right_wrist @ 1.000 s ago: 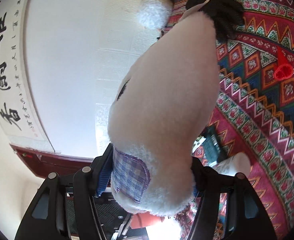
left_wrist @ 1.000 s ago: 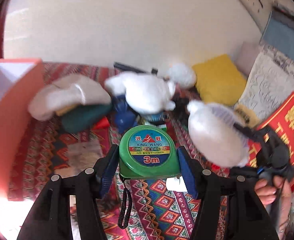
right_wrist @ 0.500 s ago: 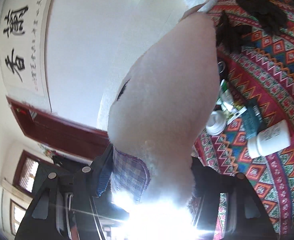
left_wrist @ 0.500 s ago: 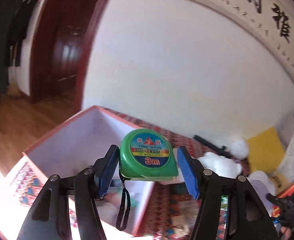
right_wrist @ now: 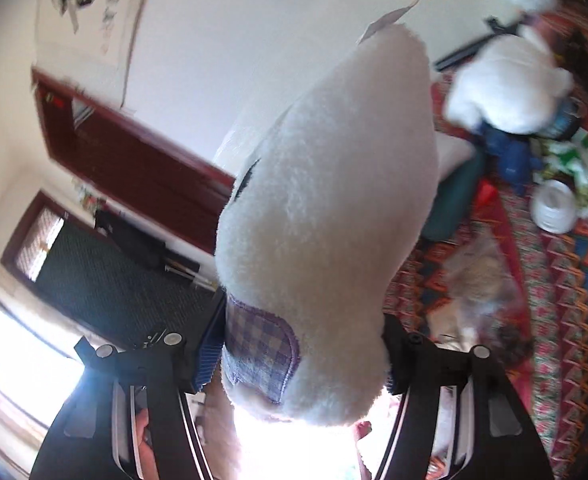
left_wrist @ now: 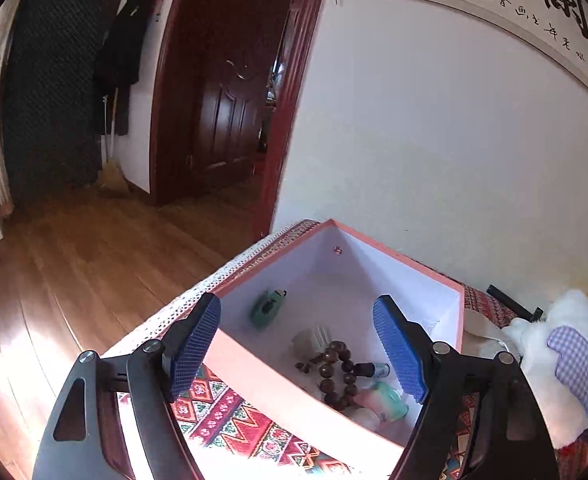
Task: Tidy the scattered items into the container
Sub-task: 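Carry the plush toy and tape measure over the pink box and open both tools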
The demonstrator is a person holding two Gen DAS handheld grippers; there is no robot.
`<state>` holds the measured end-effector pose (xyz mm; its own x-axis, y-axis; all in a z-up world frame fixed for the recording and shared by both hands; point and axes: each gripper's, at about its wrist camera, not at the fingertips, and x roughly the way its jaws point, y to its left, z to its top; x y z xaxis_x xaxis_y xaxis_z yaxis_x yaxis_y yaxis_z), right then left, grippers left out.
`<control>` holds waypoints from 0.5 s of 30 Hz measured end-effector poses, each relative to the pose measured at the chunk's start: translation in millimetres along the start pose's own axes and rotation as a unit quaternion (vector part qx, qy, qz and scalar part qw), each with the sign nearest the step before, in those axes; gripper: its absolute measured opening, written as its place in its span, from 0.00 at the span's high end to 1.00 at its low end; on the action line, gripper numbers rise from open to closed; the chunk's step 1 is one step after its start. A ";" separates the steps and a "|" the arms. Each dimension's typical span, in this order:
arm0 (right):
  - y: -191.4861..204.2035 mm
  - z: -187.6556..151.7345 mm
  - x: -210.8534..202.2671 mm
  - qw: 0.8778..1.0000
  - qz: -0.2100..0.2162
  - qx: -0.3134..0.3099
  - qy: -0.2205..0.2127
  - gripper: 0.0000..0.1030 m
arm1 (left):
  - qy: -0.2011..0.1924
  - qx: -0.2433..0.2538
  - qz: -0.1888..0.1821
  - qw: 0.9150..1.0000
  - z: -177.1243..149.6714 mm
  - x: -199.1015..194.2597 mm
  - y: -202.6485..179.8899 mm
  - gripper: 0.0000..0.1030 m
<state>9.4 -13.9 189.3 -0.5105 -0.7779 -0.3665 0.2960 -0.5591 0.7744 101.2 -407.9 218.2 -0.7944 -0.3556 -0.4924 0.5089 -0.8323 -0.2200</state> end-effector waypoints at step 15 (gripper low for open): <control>109.5 -7.5 66.3 0.996 0.029 -0.088 -0.005 0.10 | -0.012 -0.008 0.001 1.000 -0.2 -6.8 20.2 0.24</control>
<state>14.0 -128.8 246.0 -0.4960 -0.8078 -0.3186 0.4619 -0.5561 0.6909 116.9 -422.2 216.9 -0.8014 -0.3667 -0.4725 0.5148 -0.8251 -0.2328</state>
